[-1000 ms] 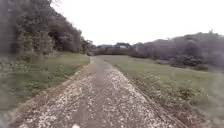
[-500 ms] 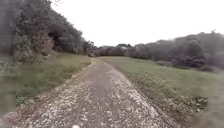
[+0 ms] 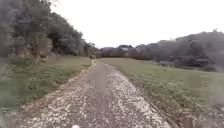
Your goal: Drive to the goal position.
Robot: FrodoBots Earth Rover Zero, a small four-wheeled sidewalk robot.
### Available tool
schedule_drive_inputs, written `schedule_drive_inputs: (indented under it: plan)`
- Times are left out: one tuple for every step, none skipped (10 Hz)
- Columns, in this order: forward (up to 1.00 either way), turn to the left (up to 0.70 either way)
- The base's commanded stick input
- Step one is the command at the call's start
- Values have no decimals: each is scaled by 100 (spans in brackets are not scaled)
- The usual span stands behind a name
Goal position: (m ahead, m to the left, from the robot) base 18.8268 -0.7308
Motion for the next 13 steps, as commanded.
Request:
schedule_drive_inputs:
  plan:
    - [70,0]
    - [70,0]
    - [70,0]
    - [70,-1]
    - [70,-2]
    - [70,-28]
    - [70,-32]
    - [70,-3]
    - [70,-1]
    - [70,0]
    - [70,0]
    - [70,0]
    - [70,0]
